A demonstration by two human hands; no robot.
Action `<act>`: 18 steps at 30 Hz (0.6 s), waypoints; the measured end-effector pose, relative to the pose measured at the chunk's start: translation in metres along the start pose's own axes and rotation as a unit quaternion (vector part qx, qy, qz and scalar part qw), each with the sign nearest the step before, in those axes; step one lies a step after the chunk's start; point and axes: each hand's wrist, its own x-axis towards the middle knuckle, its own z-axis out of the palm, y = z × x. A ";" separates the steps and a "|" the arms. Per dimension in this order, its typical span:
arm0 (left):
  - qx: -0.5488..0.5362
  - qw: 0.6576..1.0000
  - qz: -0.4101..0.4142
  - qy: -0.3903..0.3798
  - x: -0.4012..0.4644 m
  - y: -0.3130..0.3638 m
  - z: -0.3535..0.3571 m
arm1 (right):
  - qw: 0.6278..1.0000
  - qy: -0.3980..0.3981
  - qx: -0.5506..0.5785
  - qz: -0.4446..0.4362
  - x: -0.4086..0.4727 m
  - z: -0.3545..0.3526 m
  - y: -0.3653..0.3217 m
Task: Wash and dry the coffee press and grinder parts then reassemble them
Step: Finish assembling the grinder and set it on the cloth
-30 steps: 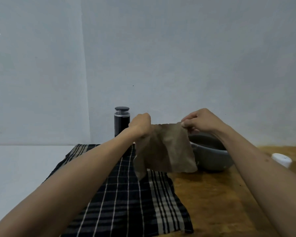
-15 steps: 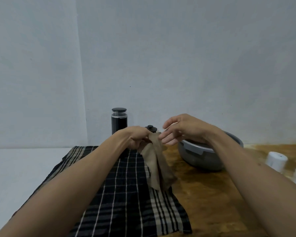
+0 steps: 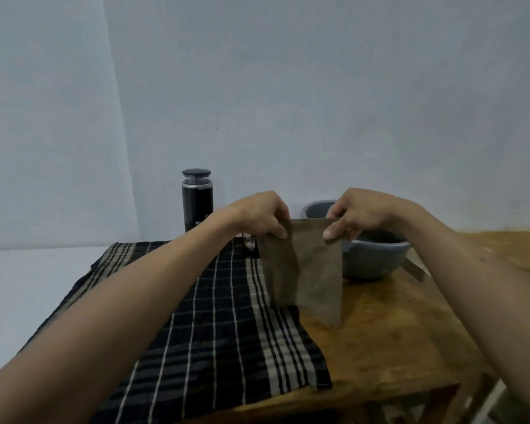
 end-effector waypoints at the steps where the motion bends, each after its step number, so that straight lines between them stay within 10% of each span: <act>1: 0.015 1.000 0.004 0.001 0.003 0.003 0.003 | 1.000 -0.009 -0.014 0.017 -0.001 -0.004 0.005; 13: -0.151 0.968 0.103 0.171 0.080 0.100 0.064 | 0.977 0.067 -0.072 0.190 -0.068 -0.089 0.069; 18: -0.079 0.981 0.174 0.028 0.088 0.085 0.115 | 0.960 -0.104 -0.058 0.253 -0.087 -0.033 0.070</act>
